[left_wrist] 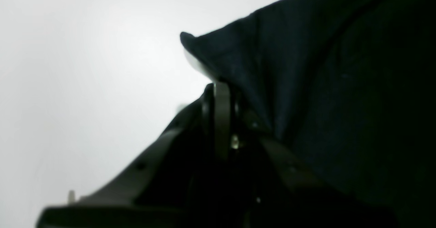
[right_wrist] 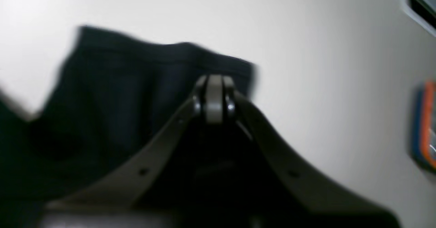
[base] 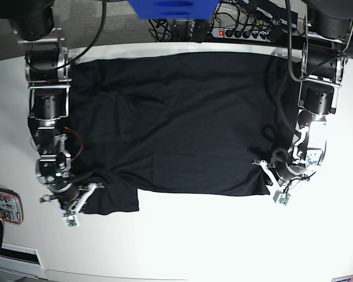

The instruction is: Fold the T-shirt properly

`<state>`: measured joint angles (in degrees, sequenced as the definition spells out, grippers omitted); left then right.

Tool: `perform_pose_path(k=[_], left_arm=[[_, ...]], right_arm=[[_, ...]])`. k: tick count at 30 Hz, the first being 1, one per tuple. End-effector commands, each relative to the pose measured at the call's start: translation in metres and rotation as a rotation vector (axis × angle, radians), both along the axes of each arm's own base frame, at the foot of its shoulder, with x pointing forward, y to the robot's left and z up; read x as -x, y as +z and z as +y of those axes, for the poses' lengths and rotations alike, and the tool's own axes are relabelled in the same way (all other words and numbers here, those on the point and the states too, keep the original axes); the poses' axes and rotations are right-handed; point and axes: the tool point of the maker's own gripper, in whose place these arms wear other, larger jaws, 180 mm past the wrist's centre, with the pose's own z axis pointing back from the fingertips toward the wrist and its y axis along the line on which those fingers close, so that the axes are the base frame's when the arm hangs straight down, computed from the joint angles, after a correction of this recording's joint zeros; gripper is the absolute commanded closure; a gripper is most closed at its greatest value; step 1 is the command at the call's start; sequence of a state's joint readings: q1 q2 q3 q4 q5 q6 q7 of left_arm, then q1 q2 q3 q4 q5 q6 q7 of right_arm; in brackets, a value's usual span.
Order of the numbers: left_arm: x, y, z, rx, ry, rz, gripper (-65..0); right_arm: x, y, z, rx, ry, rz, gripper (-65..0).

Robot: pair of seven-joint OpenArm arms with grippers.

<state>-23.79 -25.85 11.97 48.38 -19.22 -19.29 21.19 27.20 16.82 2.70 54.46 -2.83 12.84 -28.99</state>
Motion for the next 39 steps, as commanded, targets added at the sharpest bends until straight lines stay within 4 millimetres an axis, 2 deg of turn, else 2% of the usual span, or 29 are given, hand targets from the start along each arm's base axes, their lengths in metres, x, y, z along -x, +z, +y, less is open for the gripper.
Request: perform_pose_path(k=[1, 2, 4, 6, 8, 10, 13, 16, 22, 24, 26, 28, 30, 32, 36, 39], left_arm=[[0.0, 0.001, 0.002, -0.019, -0.009, 0.017, 0.0], [-0.001, 0.002, 0.002, -0.019, -0.01, 0.016, 0.0], [-0.005, 0.009, -0.002, -0.018, -0.022, -0.006, 0.0], [-0.008, 0.015, -0.006, -0.018, -0.033, -0.023, 0.0], [-0.009, 0.018, -0.008, -0.017, -0.037, -0.031, 0.0], [-0.009, 0.017, -0.008, -0.017, -0.037, -0.03, 0.0], [-0.009, 0.017, -0.008, -0.018, -0.038, -0.029, 0.0], [-0.001, 0.009, -0.008, -0.017, -0.037, -0.01, 0.0], [0.002, 0.007, -0.006, -0.019, -0.035, -0.004, 0.0], [0.002, 0.007, -0.006, -0.019, -0.035, -0.004, 0.0], [0.002, 0.007, -0.006, -0.019, -0.035, -0.004, 0.0], [0.002, 0.007, -0.006, -0.019, -0.035, -0.004, 0.0], [0.002, 0.007, -0.006, -0.019, -0.035, -0.004, 0.0], [0.002, 0.007, -0.006, -0.019, -0.035, -0.004, 0.0], [0.002, 0.006, -0.007, -0.016, -0.036, -0.004, 0.0], [0.002, 0.006, -0.008, -0.017, -0.037, -0.004, 0.0]], right_arm=[[-0.005, 0.008, -0.018, 0.028, -0.012, -0.01, 0.0], [0.001, -0.003, -0.029, 0.05, -0.024, 0.024, 0.0], [0.012, -0.022, -0.045, 0.096, -0.038, 0.085, -11.4], [0.007, -0.022, -0.049, 0.121, -0.033, 0.085, -20.8], [0.006, -0.026, -0.052, 0.136, -0.031, 0.092, -25.1], [0.012, -0.035, -0.056, 0.147, -0.034, 0.12, -23.2], [0.012, -0.035, -0.057, 0.158, -0.034, 0.125, -20.3], [-0.003, -0.017, -0.058, 0.157, -0.038, 0.087, -19.8], [-0.016, -0.002, -0.057, 0.155, -0.04, 0.058, -20.3], [-0.018, 0.0, -0.056, 0.153, -0.032, 0.054, -23.0], [-0.017, -0.001, -0.044, 0.133, 0.033, 0.071, -27.2], [-0.025, 0.01, -0.034, 0.117, 0.09, 0.062, -29.9], [-0.036, 0.026, -0.032, 0.115, 0.096, 0.031, -30.3], [-0.042, 0.034, -0.03, 0.112, 0.096, 0.015, -30.3], [-0.031, -0.005, -0.013, 0.041, 0.098, 0.09, -30.3], [-0.021, -0.031, -0.009, -0.028, 0.085, 0.105, -30.3]])
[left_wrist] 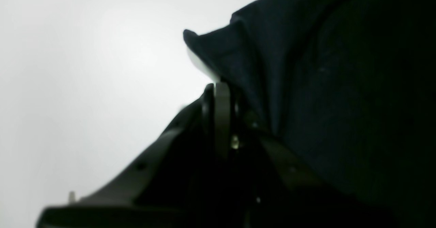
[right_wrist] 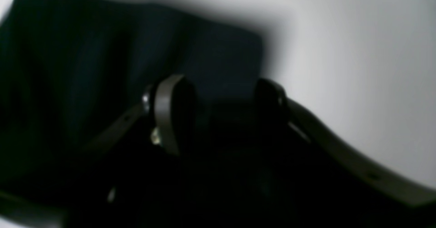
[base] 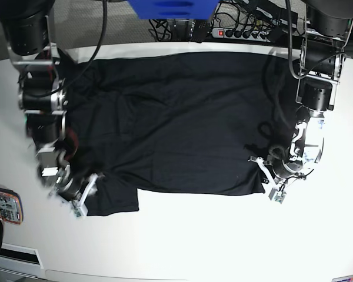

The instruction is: Fold the T-shirt properly

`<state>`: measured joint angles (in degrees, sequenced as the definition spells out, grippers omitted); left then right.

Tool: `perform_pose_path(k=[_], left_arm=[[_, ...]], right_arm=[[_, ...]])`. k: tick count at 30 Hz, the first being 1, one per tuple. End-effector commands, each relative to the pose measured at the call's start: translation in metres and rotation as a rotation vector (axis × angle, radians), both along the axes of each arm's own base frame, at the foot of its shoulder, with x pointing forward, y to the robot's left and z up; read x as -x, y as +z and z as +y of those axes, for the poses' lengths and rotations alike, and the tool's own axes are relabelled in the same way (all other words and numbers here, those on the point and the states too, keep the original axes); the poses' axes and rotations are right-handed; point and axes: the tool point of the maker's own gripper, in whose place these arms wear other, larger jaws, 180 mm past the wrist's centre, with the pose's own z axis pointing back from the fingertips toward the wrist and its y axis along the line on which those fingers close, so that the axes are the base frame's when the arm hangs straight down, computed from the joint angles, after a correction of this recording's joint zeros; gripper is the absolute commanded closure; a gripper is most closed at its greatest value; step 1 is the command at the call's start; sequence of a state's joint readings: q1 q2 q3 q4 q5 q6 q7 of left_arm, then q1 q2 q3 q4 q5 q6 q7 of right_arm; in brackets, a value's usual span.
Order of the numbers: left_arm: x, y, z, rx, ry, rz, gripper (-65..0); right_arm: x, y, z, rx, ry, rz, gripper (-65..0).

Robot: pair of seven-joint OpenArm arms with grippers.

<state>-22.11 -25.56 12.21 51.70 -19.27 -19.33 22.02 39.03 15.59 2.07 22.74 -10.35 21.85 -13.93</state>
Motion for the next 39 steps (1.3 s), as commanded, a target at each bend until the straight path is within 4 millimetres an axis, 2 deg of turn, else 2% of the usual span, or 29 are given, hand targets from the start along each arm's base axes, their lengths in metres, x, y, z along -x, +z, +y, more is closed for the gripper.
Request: perform_pose_path(k=[1, 6, 24, 26, 30, 33, 38, 39], left_arm=[[-0.003, 0.005, 0.005, -0.021, -0.006, 0.003, 0.0], [-0.002, 0.004, 0.005, -0.021, -0.006, 0.005, 0.0], [0.003, -0.001, 0.005, -0.021, -0.007, 0.014, 0.0], [0.003, 0.0, 0.005, -0.02, -0.005, 0.013, 0.0], [0.003, 0.0, 0.005, -0.02, -0.005, 0.013, 0.0], [0.003, 0.0, 0.005, -0.02, -0.005, 0.013, 0.0], [0.002, 0.001, 0.006, -0.018, -0.004, 0.01, 0.0], [0.0, 0.005, 0.003, -0.017, -0.011, -0.003, 0.0]], right_arm=[[-0.017, 0.022, -0.016, 0.037, -0.013, -0.035, -30.3], [-0.02, 0.02, -0.03, 0.058, -0.091, -0.085, -30.3], [-0.019, 0.019, -0.03, 0.059, -0.088, -0.081, -29.6], [-0.016, 0.015, -0.03, 0.061, -0.087, -0.068, -24.0], [-0.016, 0.014, -0.028, 0.086, -0.066, -0.055, 0.0], [-0.029, 0.034, -0.024, 0.092, -0.055, -0.115, 0.0], [-0.053, 0.086, -0.013, 0.131, -0.021, -0.224, 0.0], [-0.051, 0.087, -0.011, 0.141, -0.014, -0.225, 0.0]])
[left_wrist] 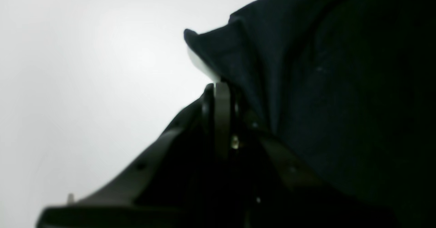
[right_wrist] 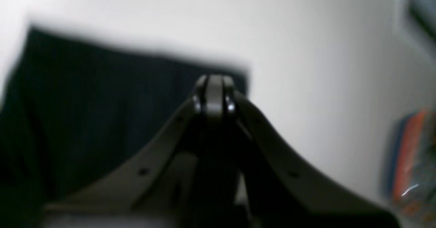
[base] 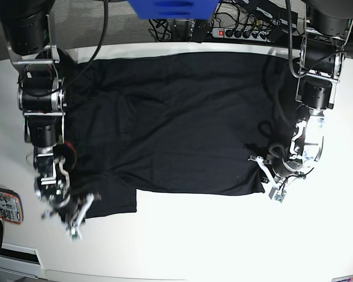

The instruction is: Fold the T-shirt properly

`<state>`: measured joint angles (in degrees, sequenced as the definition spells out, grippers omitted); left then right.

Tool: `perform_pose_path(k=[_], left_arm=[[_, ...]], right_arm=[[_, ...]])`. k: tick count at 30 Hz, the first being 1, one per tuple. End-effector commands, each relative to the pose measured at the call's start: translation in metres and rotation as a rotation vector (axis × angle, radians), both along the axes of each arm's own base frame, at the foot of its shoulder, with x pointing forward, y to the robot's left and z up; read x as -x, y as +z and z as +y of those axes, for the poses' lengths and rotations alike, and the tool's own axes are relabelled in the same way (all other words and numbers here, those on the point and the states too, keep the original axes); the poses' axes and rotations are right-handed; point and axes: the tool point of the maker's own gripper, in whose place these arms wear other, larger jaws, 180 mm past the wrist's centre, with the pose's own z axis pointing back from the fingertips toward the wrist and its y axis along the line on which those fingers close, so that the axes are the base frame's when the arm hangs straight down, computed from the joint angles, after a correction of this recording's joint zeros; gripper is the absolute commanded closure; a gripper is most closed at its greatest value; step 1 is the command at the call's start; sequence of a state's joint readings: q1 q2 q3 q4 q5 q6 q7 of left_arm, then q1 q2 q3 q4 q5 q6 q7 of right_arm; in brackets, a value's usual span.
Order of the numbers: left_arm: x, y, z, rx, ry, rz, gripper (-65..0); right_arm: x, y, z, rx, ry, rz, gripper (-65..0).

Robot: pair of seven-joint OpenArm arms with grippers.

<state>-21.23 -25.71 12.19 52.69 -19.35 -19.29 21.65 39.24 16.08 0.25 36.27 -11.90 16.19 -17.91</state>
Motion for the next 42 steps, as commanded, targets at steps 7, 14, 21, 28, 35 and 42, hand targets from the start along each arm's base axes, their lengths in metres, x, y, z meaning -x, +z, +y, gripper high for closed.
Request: perform_pose_path(k=[7, 14, 21, 28, 35, 42], left_arm=[[-0.002, 0.023, -0.015, -0.014, -0.062, -0.06, 0.0], [-0.002, 0.023, -0.015, -0.012, -0.062, -0.061, 0.0], [-0.002, 0.022, -0.015, -0.014, -0.061, -0.059, 0.0], [0.004, 0.017, -0.015, -0.012, -0.061, -0.046, 0.0], [0.004, 0.018, -0.005, -0.026, -0.054, -0.045, 0.0], [0.004, 0.018, -0.005, -0.028, -0.054, -0.045, 0.0]], right_arm=[[0.003, 0.008, -0.001, 0.02, 0.007, -0.022, 0.0], [0.004, 0.007, -0.002, 0.028, 0.011, -0.015, -17.4], [0.033, -0.049, -0.018, 0.004, -0.035, 0.132, -21.7], [0.022, -0.047, -0.023, -0.056, -0.056, 0.093, -21.8], [0.022, -0.047, -0.024, -0.059, -0.063, 0.096, -22.0], [0.022, -0.048, -0.024, -0.06, -0.067, 0.096, -22.1]])
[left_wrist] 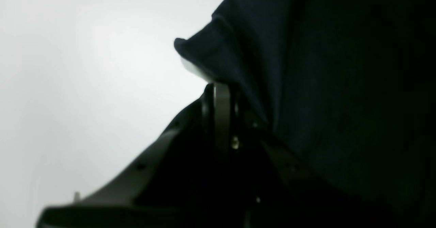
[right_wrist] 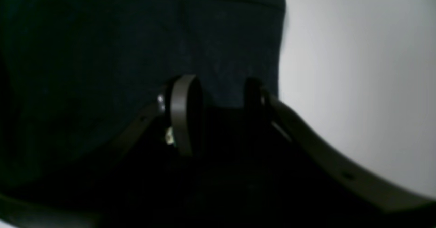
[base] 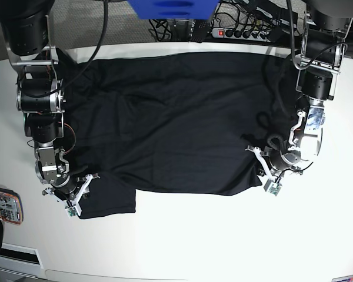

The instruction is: Fold the T-shirt properly

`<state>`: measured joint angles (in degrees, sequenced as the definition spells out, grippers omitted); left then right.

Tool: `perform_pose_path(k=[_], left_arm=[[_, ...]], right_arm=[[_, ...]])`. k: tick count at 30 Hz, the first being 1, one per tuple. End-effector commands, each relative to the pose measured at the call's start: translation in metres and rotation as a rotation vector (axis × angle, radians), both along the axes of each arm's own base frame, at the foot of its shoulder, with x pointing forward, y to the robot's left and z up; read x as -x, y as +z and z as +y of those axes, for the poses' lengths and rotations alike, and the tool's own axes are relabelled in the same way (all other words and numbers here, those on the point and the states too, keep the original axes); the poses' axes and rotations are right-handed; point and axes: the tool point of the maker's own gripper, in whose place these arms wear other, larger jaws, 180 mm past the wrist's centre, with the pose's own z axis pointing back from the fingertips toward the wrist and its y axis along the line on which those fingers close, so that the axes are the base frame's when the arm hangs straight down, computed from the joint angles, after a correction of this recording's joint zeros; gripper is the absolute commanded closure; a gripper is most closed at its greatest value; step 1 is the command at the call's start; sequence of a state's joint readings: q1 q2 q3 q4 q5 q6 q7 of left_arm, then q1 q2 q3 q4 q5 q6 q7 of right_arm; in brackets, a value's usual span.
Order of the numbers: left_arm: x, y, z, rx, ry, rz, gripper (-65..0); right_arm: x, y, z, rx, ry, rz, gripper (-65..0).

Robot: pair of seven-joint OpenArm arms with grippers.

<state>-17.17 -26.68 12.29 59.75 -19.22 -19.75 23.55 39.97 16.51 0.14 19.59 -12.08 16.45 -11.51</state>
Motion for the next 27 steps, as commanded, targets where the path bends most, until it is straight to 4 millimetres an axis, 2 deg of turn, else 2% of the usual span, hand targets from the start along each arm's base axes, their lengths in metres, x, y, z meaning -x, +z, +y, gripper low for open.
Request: perform_pose_path(k=[1, 8, 18, 27], left_arm=[[-0.012, 0.015, 0.006, -0.013, 0.004, -0.04, 0.0], [-0.012, 0.015, 0.006, -0.013, 0.004, -0.04, 0.0], [-0.004, 0.007, 0.006, -0.012, 0.003, -0.021, 0.0], [-0.003, 0.006, 0.006, -0.012, 0.003, -0.019, 0.0]], right_arm=[[-0.019, 0.025, -0.007, -0.001, -0.013, -0.067, -22.1], [-0.02, 0.026, -0.009, 0.002, -0.023, -0.072, -22.1], [-0.026, 0.034, -0.033, 0.08, -0.138, -0.126, -21.8], [-0.024, 0.031, -0.034, 0.082, -0.142, -0.118, -21.7]])
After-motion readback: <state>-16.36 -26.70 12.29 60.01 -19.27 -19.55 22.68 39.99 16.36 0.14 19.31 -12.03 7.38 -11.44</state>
